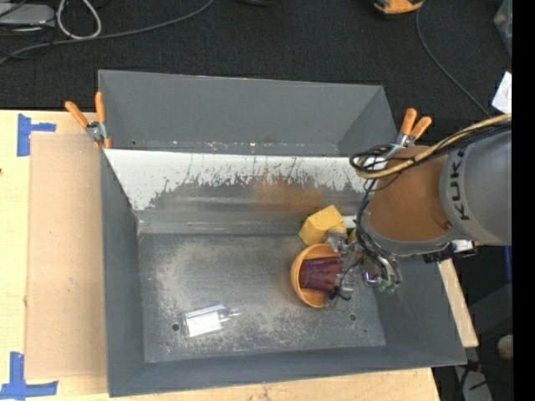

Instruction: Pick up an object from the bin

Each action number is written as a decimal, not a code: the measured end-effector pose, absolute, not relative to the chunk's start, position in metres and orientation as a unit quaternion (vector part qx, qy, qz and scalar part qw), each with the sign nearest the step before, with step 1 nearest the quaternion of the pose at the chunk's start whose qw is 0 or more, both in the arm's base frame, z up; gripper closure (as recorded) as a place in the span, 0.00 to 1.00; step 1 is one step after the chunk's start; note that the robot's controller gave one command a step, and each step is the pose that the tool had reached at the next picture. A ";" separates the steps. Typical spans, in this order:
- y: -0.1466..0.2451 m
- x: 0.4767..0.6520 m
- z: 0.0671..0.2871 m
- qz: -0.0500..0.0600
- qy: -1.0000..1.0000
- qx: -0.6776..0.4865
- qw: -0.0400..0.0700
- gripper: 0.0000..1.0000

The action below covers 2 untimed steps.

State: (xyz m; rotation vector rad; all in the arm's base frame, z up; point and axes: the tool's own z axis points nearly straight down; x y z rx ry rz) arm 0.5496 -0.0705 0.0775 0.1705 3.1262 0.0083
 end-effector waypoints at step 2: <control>-0.058 0.560 0.120 0.002 0.999 0.044 0.006 1.00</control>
Offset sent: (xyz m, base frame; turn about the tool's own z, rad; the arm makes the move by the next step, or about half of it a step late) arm 0.0168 0.0323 -0.0075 -0.1192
